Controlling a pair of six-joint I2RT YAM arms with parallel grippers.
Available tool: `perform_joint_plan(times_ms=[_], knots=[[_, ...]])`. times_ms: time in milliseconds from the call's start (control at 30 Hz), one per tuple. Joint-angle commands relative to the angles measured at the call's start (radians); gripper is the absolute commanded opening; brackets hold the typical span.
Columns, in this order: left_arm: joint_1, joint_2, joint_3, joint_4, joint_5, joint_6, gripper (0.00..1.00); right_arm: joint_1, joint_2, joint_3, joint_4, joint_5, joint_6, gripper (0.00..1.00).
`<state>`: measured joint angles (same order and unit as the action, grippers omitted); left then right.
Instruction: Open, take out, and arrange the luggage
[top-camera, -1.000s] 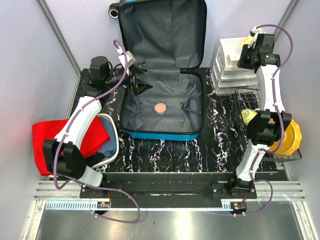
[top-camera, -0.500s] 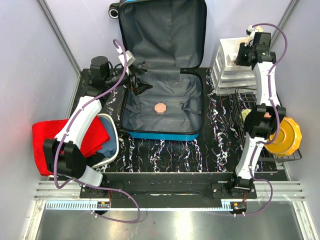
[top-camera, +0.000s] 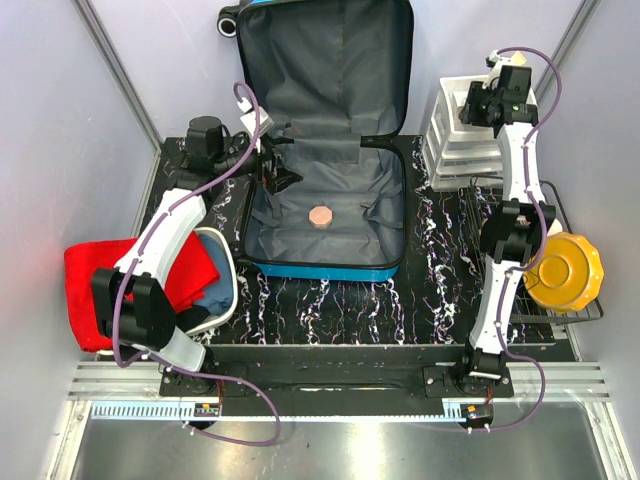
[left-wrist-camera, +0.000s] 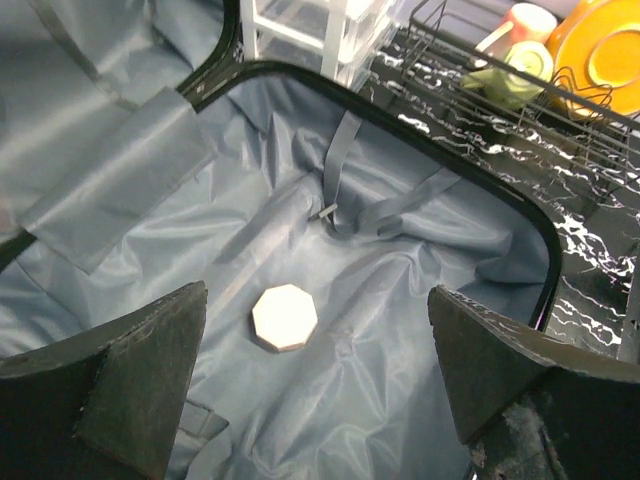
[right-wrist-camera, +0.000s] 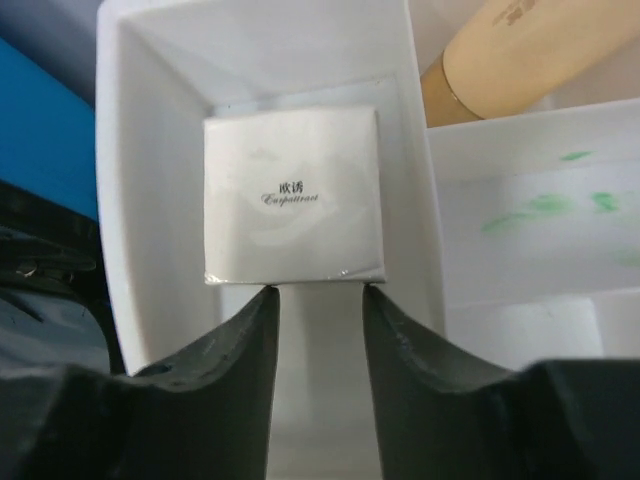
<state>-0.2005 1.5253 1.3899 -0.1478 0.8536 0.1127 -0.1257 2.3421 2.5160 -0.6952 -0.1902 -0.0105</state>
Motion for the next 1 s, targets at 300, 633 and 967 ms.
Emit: perform_joint_plan(times_ms=[300,633,967], knots=[[0.007,0.042,0.044,-0.133,-0.105,0.077,0.96,0.017,-0.068,-0.046,0.344,-0.184,-0.052,0.73],[0.064,0.042,0.037,-0.095,-0.083,-0.077,0.97,0.185,-0.432,-0.464,0.281,-0.396,-0.302,1.0],[0.105,-0.011,0.0,-0.098,-0.102,-0.085,0.97,0.44,-0.474,-0.687,0.289,-0.368,-0.35,1.0]])
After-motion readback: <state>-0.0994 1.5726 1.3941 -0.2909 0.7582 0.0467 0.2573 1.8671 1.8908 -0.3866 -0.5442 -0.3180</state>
